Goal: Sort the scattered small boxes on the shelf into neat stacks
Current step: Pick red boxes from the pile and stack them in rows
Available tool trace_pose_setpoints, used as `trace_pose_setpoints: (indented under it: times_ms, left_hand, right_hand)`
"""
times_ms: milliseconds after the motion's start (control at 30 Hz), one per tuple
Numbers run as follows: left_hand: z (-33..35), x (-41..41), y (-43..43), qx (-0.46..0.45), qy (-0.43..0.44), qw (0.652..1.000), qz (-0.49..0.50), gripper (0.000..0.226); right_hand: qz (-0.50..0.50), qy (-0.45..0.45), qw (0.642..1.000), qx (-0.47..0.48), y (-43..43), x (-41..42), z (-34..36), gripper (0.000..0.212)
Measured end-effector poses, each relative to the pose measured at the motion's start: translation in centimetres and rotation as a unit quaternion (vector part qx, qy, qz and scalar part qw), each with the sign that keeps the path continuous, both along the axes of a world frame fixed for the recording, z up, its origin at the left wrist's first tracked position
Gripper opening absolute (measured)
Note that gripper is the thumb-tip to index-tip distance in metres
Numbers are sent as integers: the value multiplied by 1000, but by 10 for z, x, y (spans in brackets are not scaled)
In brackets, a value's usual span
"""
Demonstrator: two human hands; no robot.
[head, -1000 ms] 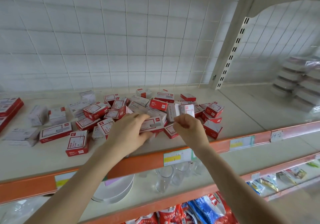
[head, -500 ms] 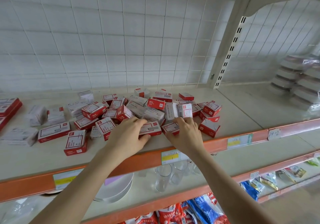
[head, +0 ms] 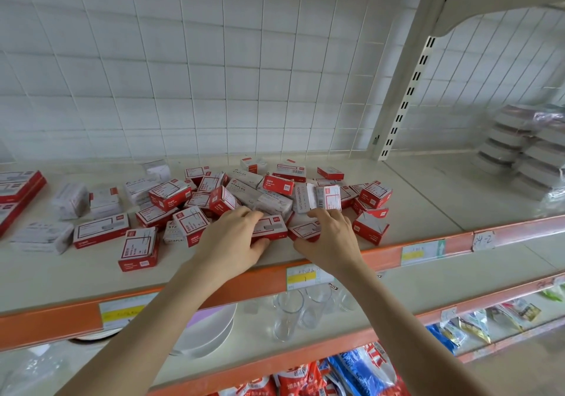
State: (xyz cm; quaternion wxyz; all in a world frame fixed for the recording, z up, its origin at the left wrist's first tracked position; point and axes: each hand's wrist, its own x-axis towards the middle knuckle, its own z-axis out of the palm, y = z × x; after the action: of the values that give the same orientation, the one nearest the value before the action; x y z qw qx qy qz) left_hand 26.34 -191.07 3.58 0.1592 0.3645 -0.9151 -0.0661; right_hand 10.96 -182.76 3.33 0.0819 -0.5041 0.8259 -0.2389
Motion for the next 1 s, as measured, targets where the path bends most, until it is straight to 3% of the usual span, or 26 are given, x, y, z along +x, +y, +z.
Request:
trace_pose_setpoints:
  times_ms: [267,600,1000]
  left_hand:
    - [1,-2,0,-1,3,1000,8,51]
    - [10,12,-6,-32,30,998,43,53]
    - [0,17,-4,-25,64,997,26,52]
  right_hand:
    - [3,-22,998,-58,1,1,-2,50]
    - [75,69,995,-5,-9,4,-14,49]
    - [114,17,992,49,-4,-24,-1,52]
